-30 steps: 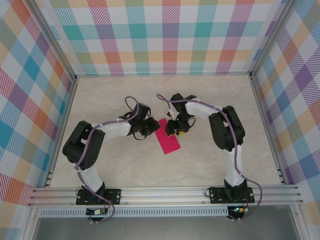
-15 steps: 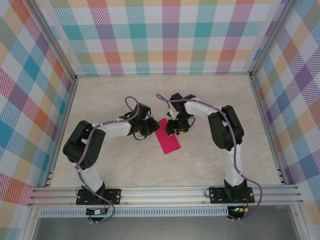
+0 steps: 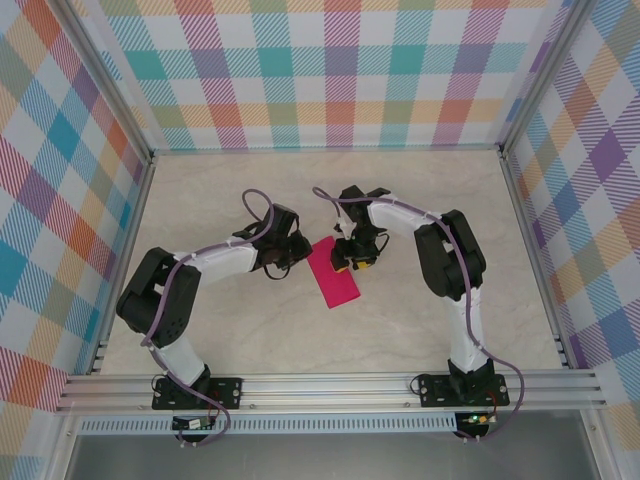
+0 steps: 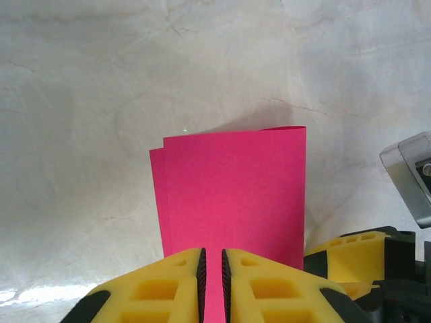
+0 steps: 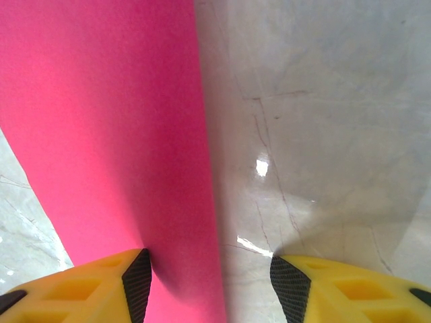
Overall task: Fold a paper plane with a square sheet of paper (pick it up from the middle)
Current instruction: First fold in half a square sheet of paper at the center of the table, then hold the square sheet of paper at the center of the table.
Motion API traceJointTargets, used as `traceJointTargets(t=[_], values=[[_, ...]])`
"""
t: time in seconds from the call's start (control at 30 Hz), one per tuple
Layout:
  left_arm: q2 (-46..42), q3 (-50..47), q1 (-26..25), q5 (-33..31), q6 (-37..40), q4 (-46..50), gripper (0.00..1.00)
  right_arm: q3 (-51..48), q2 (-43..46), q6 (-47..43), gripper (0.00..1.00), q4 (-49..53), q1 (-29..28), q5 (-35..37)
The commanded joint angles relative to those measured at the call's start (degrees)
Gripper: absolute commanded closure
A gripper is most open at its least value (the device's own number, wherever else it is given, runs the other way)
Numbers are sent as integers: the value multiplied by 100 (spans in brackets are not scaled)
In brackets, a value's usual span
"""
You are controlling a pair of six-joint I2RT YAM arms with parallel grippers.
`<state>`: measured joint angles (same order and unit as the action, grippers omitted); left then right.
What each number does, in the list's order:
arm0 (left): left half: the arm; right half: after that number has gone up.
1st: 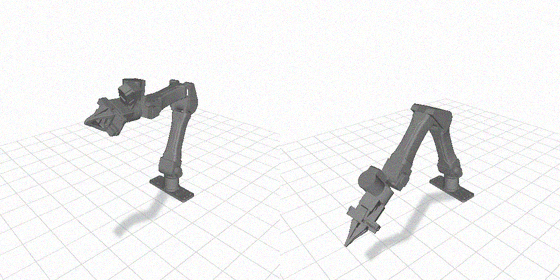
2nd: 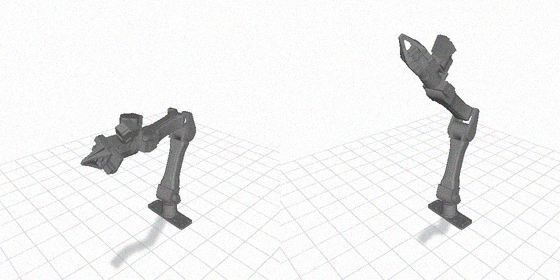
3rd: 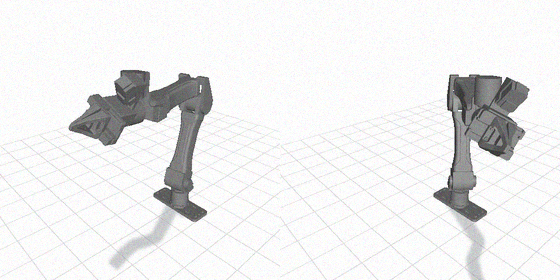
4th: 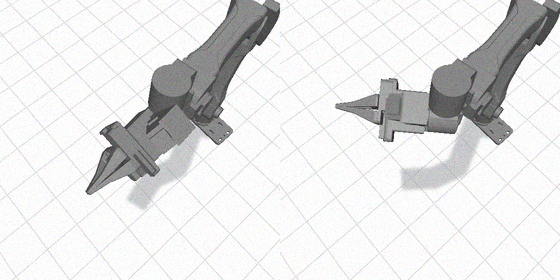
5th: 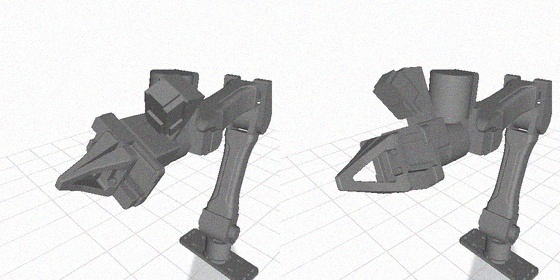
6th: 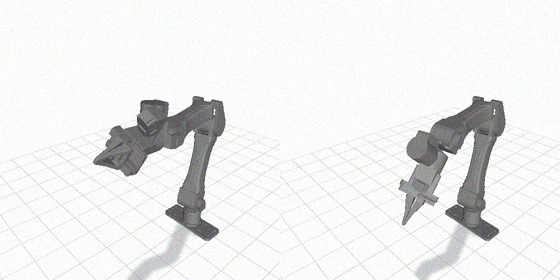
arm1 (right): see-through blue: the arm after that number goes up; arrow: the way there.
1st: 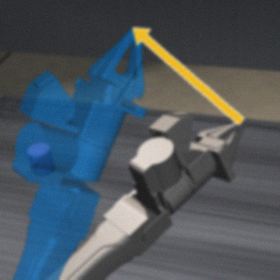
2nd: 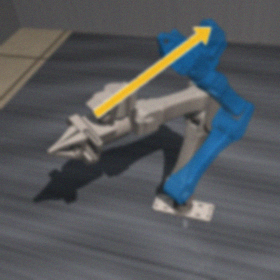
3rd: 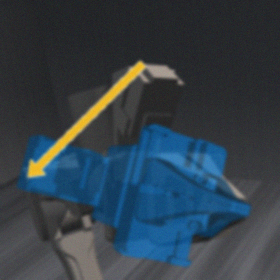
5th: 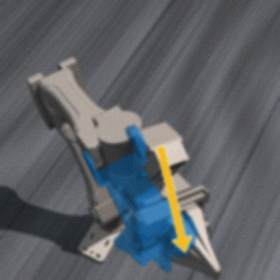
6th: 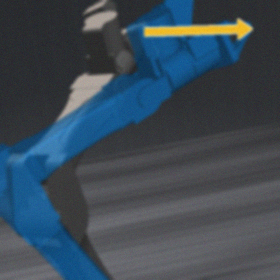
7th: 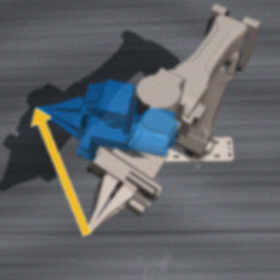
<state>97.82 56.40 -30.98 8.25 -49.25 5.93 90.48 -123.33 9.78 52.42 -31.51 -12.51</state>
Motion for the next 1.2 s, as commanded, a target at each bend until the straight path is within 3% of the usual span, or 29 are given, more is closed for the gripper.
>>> traceJointTargets(t=[0.0,0.57,0.83,1.17], values=[[-106,-38,13,-157,84,154,83,-458,-730,-199,42,-139,31,785],[162,94,13,306,130,25,83,-461,-719,-407,41,-177,22,927],[441,182,-65,786,174,-162,92,-443,-782,-328,41,-154,20,939],[668,197,-163,1046,118,-381,96,-417,-822,-339,41,-119,22,922]])
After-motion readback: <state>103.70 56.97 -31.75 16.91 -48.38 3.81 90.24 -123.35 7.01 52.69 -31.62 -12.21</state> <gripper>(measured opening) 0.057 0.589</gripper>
